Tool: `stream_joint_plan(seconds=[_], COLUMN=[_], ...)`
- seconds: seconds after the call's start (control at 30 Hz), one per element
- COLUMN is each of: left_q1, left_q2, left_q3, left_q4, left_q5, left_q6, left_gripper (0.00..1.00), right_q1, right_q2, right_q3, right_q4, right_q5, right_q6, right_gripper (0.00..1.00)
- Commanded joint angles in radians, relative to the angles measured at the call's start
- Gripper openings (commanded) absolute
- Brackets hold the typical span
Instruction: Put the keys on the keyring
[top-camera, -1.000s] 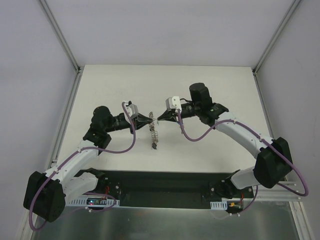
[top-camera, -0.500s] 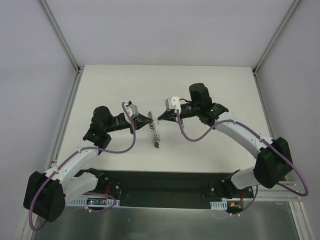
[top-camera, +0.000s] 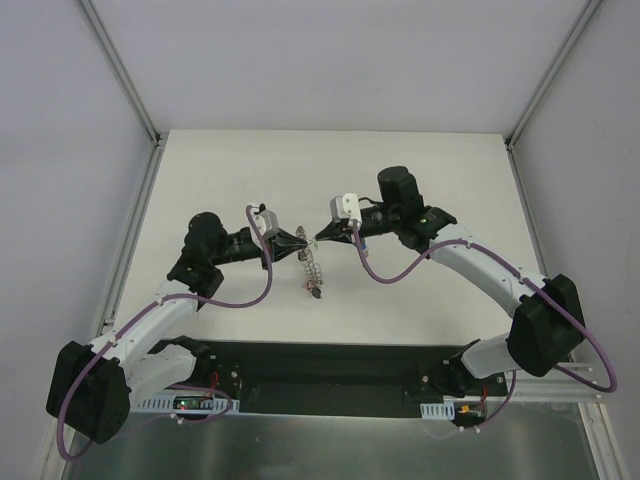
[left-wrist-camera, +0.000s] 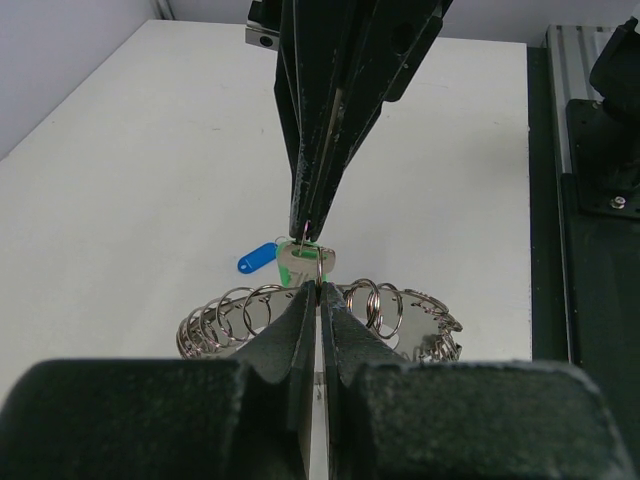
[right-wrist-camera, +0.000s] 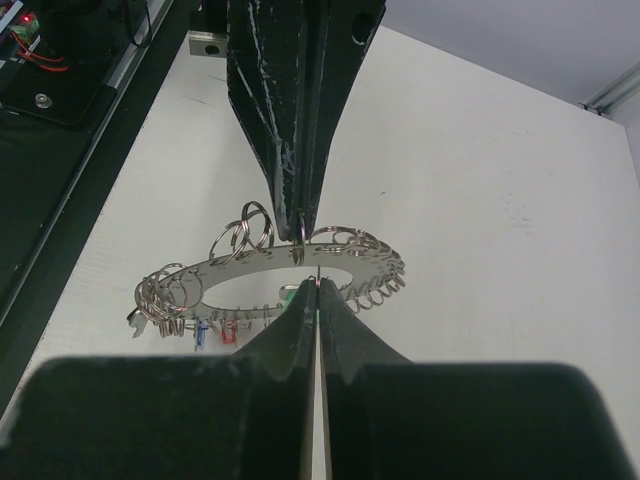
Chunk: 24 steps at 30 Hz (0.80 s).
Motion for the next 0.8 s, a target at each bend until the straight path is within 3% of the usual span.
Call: stream_joint_plan(seconds=[0.0, 0.77], left_q1=[-0.011, -0.012], left_q2=[-0.003, -0.021], left_q3=[0.041, 0.033], left_q4=[0.061, 0.044], left_q5=[0.051, -0.01], left_q6=[0.01, 0.028], left_gripper=[0.0, 0.0], right_q1=[0.004, 0.002], right_q2=[-0.012, -0.015], right_q3=[0.04, 0.043], right_q4=[0.019, 0.005], right_q5=[-0.047, -0.042], right_q6=[-0.014, -0.025], right_gripper=[0.01, 0.01])
